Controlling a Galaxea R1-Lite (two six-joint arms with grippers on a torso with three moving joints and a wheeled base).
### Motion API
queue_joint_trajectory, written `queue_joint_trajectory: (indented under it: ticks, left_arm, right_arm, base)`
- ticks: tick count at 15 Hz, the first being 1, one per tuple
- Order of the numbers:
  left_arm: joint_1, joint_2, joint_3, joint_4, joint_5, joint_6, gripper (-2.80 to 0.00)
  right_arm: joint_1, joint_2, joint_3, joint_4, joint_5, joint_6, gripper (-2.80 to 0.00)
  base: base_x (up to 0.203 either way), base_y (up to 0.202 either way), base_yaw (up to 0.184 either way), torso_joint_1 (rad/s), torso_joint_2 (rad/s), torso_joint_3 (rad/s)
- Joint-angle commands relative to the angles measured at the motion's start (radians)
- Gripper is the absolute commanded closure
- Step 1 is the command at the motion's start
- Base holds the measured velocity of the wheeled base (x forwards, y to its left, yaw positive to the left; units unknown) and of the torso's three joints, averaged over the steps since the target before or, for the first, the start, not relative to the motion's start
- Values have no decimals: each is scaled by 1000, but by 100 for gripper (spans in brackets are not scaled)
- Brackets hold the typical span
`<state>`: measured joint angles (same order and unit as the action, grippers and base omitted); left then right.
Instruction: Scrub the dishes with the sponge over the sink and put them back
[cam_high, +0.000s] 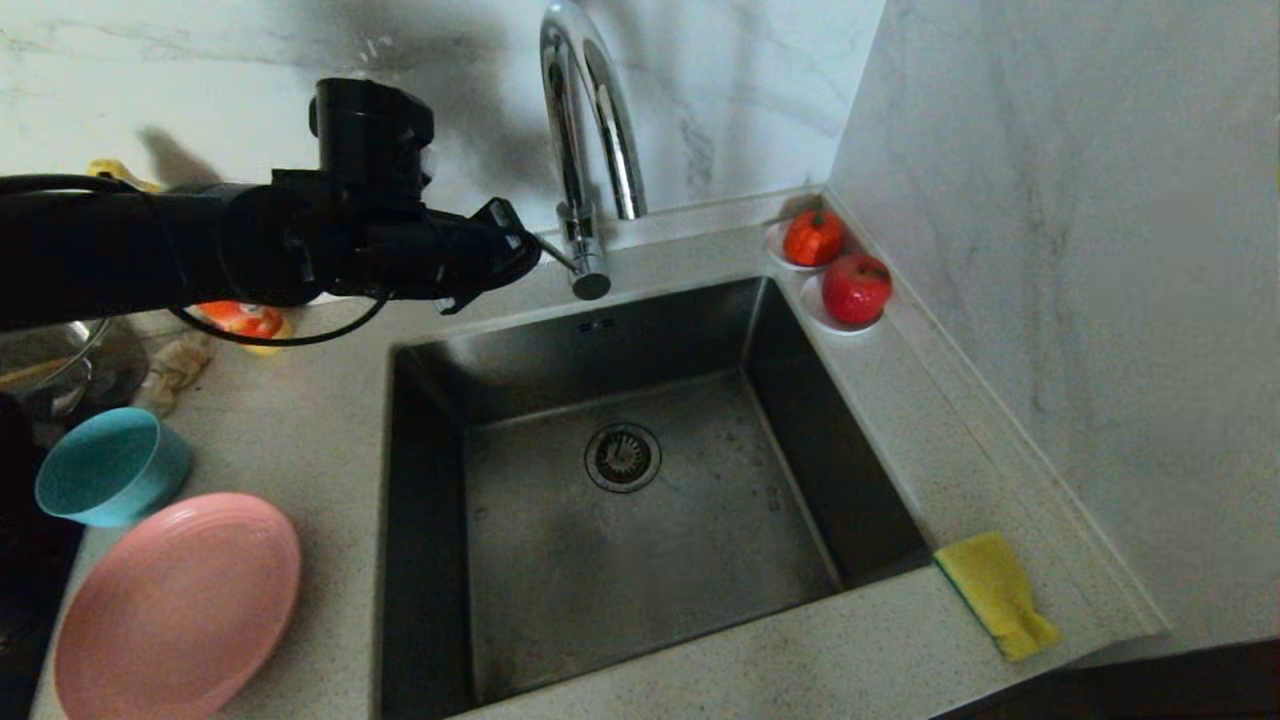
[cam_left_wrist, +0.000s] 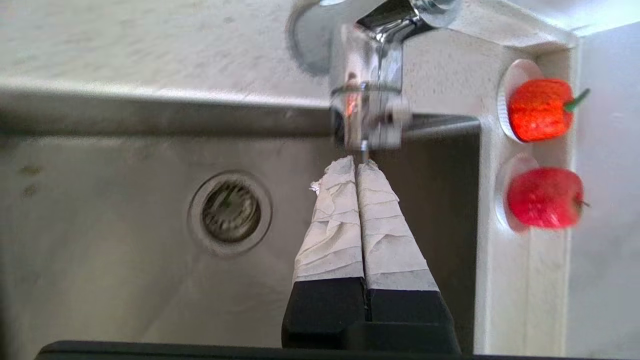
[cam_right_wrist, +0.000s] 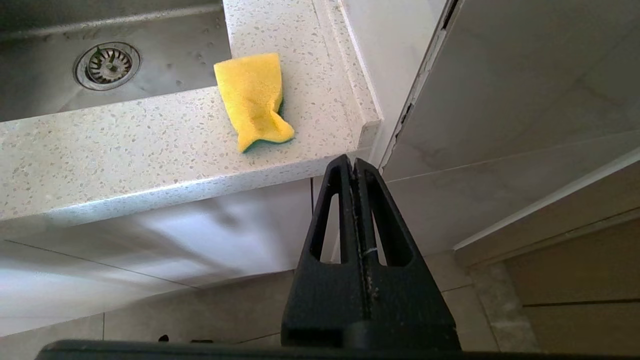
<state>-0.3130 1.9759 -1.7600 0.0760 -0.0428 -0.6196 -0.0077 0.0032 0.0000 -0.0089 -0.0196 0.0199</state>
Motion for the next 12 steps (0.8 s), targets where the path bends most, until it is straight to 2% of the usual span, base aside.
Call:
queue_joint_trajectory:
  ticks: [1, 3, 9, 11, 12]
  left_arm:
    - [0, -167, 115, 2, -1, -1, 0]
    - [0, -299, 216, 6, 0, 27, 0]
    - [-1, -852, 584, 23, 6, 217, 0]
    - [0, -1045, 659, 82, 37, 272, 0]
    - [1, -1140, 691, 140, 80, 305, 0]
  right_arm:
    - [0, 1, 0, 0, 0, 0, 0]
    - [0, 1, 0, 0, 0, 0, 0]
    - [0, 1, 0, 0, 0, 0, 0]
    - [0, 1, 0, 0, 0, 0, 0]
    - [0, 1, 0, 0, 0, 0, 0]
  base:
    - [0, 0, 0, 0, 0, 0]
    - [0, 0, 0, 0, 0, 0]
    - [0, 0, 0, 0, 0, 0]
    - [0, 0, 0, 0, 0, 0]
    - [0, 0, 0, 0, 0, 0]
